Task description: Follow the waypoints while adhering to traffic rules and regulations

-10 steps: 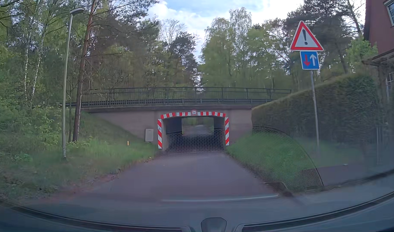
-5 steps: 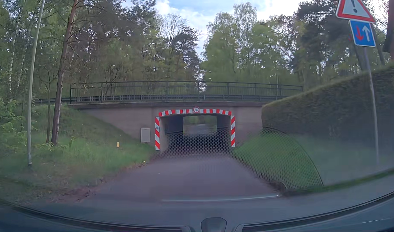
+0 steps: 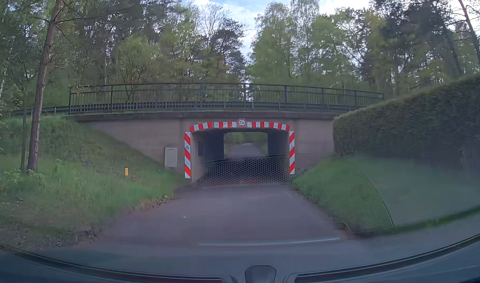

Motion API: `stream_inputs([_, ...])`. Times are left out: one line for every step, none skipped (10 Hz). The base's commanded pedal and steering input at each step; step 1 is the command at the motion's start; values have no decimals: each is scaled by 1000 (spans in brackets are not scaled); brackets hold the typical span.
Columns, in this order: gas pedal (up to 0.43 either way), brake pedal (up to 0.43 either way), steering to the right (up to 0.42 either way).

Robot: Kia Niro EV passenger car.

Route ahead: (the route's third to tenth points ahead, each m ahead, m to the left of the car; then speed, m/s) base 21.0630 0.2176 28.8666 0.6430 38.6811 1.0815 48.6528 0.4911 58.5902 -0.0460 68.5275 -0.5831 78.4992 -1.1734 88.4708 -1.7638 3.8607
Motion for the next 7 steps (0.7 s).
stream_inputs([0,0,-5])
stream_inputs([0,0,0])
stream_inputs([0,0,4])
stream_inputs([0,0,6])
stream_inputs([0,0,8])
stream_inputs([0,0,10])
stream_inputs([0,0,14])
